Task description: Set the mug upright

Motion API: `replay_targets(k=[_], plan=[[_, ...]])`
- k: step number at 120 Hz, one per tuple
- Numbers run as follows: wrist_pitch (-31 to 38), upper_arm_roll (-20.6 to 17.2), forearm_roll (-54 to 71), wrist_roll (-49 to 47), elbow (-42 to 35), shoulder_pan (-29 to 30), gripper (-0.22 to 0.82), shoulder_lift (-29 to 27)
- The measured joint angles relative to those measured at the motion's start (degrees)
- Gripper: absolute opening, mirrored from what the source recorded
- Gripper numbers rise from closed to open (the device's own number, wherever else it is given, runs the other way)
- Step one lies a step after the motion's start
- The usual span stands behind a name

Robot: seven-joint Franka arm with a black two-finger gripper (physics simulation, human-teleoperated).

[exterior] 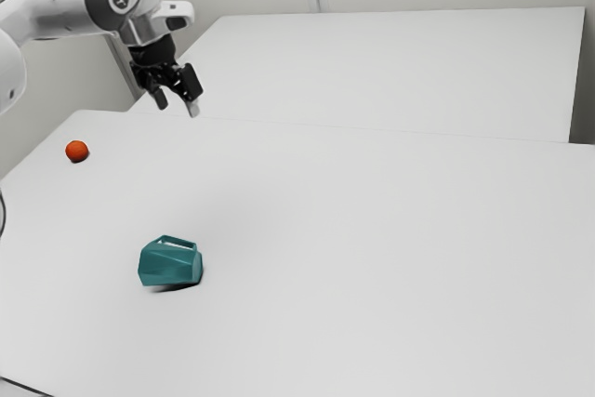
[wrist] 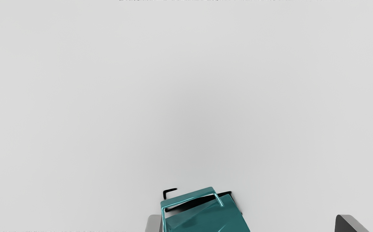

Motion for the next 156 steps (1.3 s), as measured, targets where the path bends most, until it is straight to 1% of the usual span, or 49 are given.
replay_targets(k=[16, 20, 30, 42, 49, 55, 70, 79, 88, 105, 119, 128, 143, 156], plan=[[0.94, 0.61, 0.31, -0.46, -2.16, 0.06, 0.58, -2.10], [2.00, 0.98, 0.37, -0.56, -5.57, -0.28, 0.58, -4.36], [7.30, 1.47, 0.47, -0.79, -17.84, -0.07, 0.58, -11.82], [15.42, 2.43, 0.32, -0.54, -30.08, 3.19, 0.58, -19.36], [20.30, 3.78, -1.10, 0.85, -35.33, 4.73, 0.58, -22.63], [23.56, 5.05, -4.80, 3.16, -38.42, 6.16, 0.58, -23.88], [28.38, 8.05, -23.14, 14.41, -45.34, 10.16, 0.58, -24.52], [28.34, 8.99, -31.54, 22.40, -48.95, 14.39, 0.58, -24.67], [27.06, 9.62, -36.48, 30.33, -51.03, 18.14, 0.58, -24.35], [23.84, 10.60, -40.58, 44.11, -51.75, 23.16, 0.58, -19.87], [21.87, 10.68, -43.17, 54.11, -51.84, 23.38, 0.57, -16.38], [21.22, 10.69, -44.19, 59.77, -52.77, 23.17, 0.57, -16.15], [21.46, 10.69, -44.97, 67.78, -56.94, 23.96, 0.56, -18.43], [22.15, 10.69, -45.26, 73.50, -58.60, 23.91, 0.56, -18.11]])
